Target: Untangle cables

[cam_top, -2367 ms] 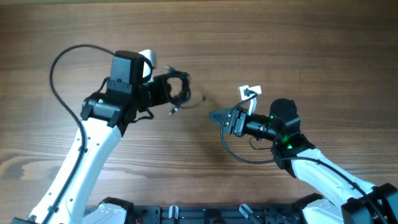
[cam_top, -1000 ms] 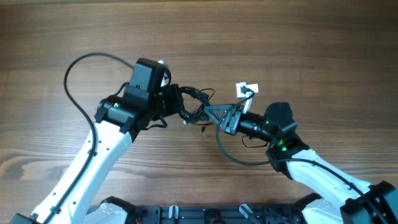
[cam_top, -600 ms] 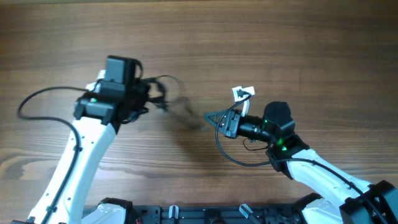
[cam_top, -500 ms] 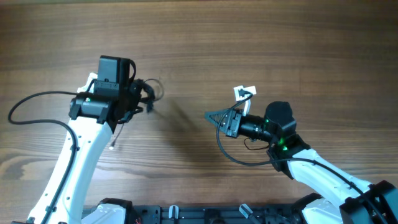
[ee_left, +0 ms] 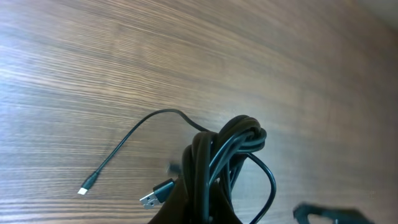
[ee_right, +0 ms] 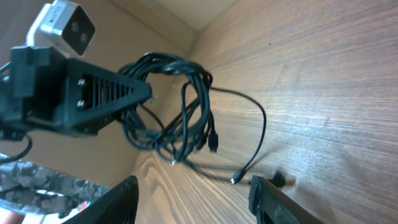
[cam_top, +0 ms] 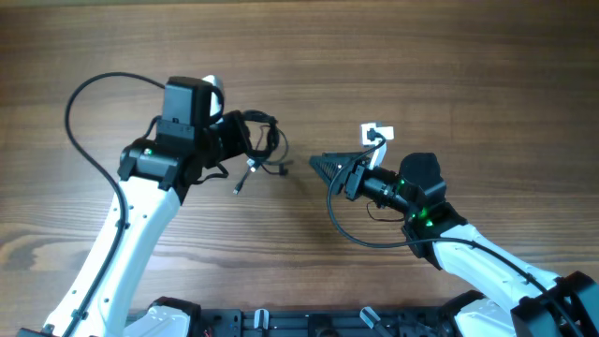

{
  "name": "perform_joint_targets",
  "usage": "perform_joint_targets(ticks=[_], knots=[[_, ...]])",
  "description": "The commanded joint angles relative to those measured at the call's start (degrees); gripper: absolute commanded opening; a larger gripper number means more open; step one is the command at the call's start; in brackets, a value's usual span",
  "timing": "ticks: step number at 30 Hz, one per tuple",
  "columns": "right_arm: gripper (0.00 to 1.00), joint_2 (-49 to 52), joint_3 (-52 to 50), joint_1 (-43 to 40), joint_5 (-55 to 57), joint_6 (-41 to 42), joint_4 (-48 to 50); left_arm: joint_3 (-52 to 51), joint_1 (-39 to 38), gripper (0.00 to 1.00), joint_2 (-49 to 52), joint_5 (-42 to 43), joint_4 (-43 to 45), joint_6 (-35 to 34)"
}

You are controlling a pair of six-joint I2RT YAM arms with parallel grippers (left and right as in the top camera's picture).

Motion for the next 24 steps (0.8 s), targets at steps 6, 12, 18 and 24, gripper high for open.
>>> perform_joint_targets(ticks=[6,12,18,24], knots=[[0.61,0.00,5.25,2.73,5.55,-6.27,-12.31,0.59,-3.89,0.04,0.00,1.64,0.55,4.00],[0.59,0.00,16.92,7.87,16.33,-12.26,-29.90,0.59,-3.89,0.04,0.44,1.57,0.52,4.00],[0.59,0.98,17.88,10.93,26.75,-11.67,-32.52,0.59,-3.89,0.04,0.44,1.46,0.55,3.98],[0.58,10.21,17.88,11.98,34.99,-7.39,-34.77,0.59,-3.89,0.04,0.44,1.49,0.50,3.98]])
